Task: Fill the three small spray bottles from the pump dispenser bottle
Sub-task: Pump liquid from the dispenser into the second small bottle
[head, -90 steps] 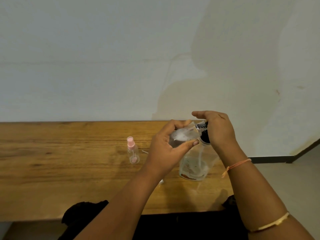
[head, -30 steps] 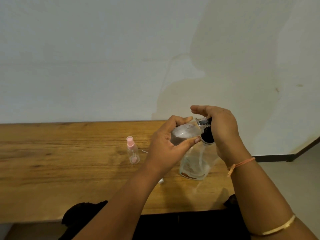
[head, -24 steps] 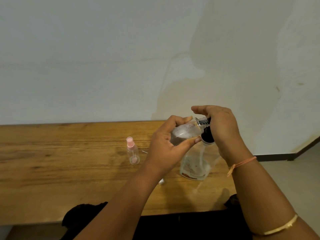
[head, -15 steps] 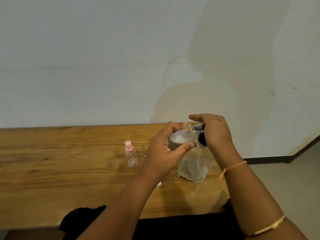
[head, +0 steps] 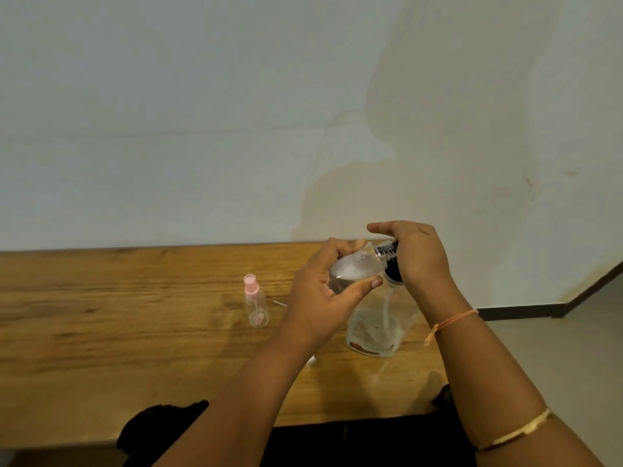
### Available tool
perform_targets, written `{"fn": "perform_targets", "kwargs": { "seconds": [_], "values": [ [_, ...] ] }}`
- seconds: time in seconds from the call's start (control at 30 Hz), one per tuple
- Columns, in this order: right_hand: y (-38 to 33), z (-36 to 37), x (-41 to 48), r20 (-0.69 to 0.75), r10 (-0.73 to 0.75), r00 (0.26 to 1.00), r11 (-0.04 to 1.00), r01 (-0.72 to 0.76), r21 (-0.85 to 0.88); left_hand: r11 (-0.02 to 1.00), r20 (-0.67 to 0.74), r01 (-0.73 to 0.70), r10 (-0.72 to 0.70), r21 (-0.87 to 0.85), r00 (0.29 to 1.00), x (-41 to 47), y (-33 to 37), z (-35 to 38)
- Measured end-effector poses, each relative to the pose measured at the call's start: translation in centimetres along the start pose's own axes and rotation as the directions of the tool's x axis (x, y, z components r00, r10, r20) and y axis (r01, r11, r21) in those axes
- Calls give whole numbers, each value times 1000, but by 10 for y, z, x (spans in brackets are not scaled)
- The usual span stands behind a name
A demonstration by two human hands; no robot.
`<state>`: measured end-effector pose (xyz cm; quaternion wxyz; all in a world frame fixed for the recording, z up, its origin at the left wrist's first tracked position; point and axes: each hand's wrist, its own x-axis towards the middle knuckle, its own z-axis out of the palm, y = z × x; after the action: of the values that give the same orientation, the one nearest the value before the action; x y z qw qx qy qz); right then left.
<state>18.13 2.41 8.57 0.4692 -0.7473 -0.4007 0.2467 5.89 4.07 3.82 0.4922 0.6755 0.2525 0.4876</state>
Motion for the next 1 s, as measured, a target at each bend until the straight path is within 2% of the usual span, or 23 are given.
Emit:
{"fn": "perform_targets", "kwargs": {
  "seconds": [0.13,0.27,0.3,0.37,0.4,0.47,0.6,0.7,0.77,0.83,0.93,1.0],
  "values": [
    [-7,-6,-4,13,20,1000,992,-22,121,999,5,-38,38,-3,999,0,7,0],
    [-11,-9,-2,17,18,1000,995,-20,101,999,16,-49,49,-17,999,1,8,-2],
    [-8,-7,0,18,10,1000,998,-11,66,999,16,-45,45,-13,999,1,7,-2],
    [-4,-6,2,66,-48,997,981,60,-185,1000,13,-30,30,2,999,1,5,-1],
    [-1,-4,3,101,-71,992,935,101,-339,1000,9,-20,20,9,1000,1,4,0],
    [1,-1,5,119,-67,991,883,114,-455,1000,2,-6,6,23,1000,1,0,0],
    [1,-3,1,97,-68,993,932,98,-348,1000,0,-9,9,18,1000,0,1,0],
    [-9,-6,0,46,42,998,999,-41,-14,999,-2,-39,39,14,999,2,7,0],
    [-13,-9,1,55,76,996,993,-81,89,999,5,-50,50,1,999,3,9,-1],
    [-11,-10,1,63,56,996,995,-61,75,999,16,-50,51,-9,999,2,9,-1],
    [-2,-5,2,61,-21,998,979,33,-201,999,26,-34,34,-1,999,1,6,1],
    [1,-1,3,29,-42,999,960,48,-276,1000,23,-15,15,13,1000,0,2,0]
  ]
}}
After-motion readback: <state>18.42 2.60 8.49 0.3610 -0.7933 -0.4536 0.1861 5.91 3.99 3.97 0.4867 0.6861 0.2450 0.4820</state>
